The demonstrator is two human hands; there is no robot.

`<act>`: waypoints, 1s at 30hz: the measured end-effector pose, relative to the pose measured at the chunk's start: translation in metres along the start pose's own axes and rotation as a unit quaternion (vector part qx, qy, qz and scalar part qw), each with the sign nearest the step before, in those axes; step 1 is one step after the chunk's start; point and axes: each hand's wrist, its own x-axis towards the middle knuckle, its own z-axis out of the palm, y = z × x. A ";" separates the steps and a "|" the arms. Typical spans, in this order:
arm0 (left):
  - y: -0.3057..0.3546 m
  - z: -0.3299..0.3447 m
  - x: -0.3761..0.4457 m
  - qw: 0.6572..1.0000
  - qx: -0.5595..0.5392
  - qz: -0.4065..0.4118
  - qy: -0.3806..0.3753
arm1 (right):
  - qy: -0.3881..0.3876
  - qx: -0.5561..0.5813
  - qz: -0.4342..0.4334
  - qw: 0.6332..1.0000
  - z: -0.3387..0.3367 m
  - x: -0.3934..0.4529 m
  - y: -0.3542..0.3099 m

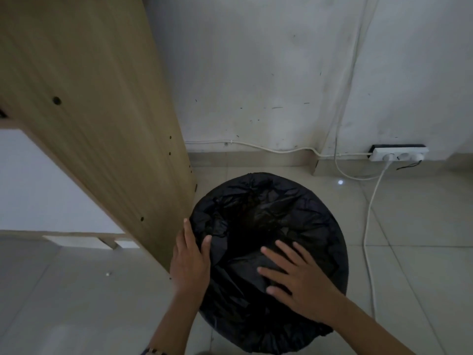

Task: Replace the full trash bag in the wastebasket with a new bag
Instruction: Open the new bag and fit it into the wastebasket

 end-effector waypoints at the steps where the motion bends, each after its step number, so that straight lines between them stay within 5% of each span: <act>1: 0.000 0.000 -0.004 1.000 0.001 0.006 0.002 | -0.052 -0.020 0.020 0.998 -0.003 0.004 -0.005; 4: 0.000 -0.003 -0.016 1.000 0.006 0.018 0.011 | -0.184 -0.100 0.089 0.974 0.004 0.011 -0.006; 7: 0.000 -0.005 -0.024 1.000 0.006 0.014 0.019 | -0.359 -0.119 0.173 0.909 0.020 0.007 0.001; 9: -0.002 -0.004 -0.029 0.999 0.008 0.017 0.030 | -0.395 -0.129 0.196 0.888 0.021 0.003 0.001; 11: -0.003 -0.003 -0.032 0.999 0.012 0.023 0.036 | -0.315 -0.063 0.210 0.924 0.018 0.004 -0.002; 14: -0.007 0.000 -0.036 0.999 0.009 0.033 0.037 | -0.032 -0.020 0.186 0.982 0.028 0.012 -0.011; 16: -0.009 0.001 -0.037 0.998 0.007 0.044 0.045 | 0.016 -0.003 0.154 0.988 0.036 0.021 -0.022; 18: -0.009 0.002 -0.038 0.999 0.004 0.035 0.032 | -0.147 0.013 0.148 0.978 0.053 0.028 -0.027; 20: -0.009 0.003 -0.039 0.999 -0.004 0.029 0.037 | -0.348 -0.027 0.194 0.917 0.065 0.028 -0.026; 23: -0.009 0.006 -0.042 0.998 -0.011 0.039 0.051 | -0.434 -0.080 0.240 0.865 0.076 0.024 -0.015; 26: -0.010 0.010 -0.044 0.997 -0.016 0.049 0.058 | -0.379 -0.027 0.254 0.890 0.061 0.029 -0.014; 30: -0.013 0.010 -0.043 0.996 -0.020 0.055 0.070 | -0.113 0.082 0.232 0.963 0.048 0.037 -0.024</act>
